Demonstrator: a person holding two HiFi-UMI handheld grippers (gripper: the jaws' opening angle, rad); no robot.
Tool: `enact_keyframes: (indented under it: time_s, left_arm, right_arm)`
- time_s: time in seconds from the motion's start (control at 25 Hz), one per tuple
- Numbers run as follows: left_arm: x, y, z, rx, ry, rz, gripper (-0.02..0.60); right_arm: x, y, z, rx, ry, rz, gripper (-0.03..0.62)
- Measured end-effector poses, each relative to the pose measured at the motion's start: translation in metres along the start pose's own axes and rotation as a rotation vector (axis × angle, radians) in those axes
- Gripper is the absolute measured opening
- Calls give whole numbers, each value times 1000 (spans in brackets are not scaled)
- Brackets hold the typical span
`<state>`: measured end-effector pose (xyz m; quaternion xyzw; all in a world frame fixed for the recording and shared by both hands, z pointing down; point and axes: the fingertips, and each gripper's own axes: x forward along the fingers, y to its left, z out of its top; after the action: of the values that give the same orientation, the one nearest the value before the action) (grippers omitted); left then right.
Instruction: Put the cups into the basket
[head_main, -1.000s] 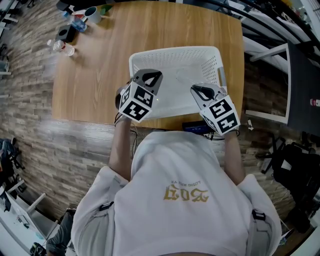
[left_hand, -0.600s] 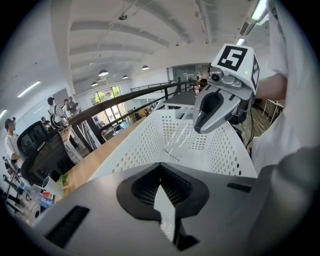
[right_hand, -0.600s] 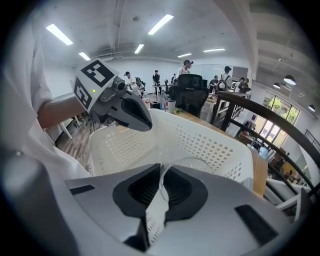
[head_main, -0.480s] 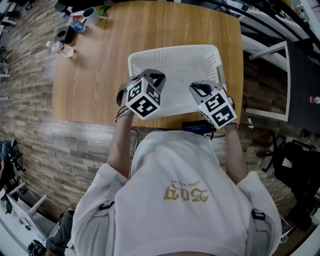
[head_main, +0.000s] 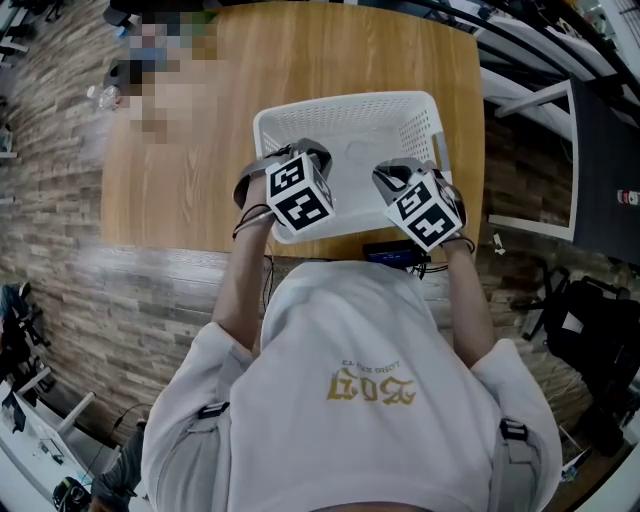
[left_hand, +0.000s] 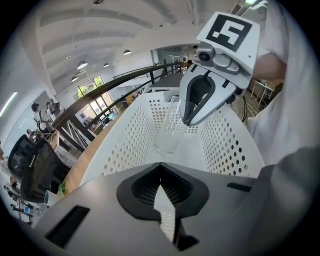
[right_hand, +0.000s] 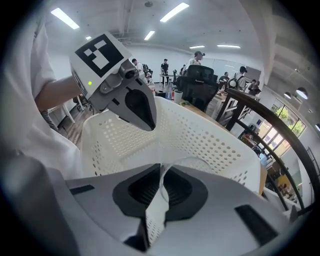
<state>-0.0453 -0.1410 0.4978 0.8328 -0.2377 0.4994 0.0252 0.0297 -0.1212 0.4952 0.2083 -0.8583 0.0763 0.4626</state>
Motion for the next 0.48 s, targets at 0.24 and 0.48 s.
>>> enact_keyframes:
  time_s: [0.24, 0.48]
  left_arm:
    - [8, 0, 5, 34, 7, -27, 8]
    - [12, -4, 4, 42, 48, -84, 8]
  right_arm:
    - [12, -7, -8, 15, 61, 9, 25]
    - [18, -9, -18, 37, 119, 27, 25]
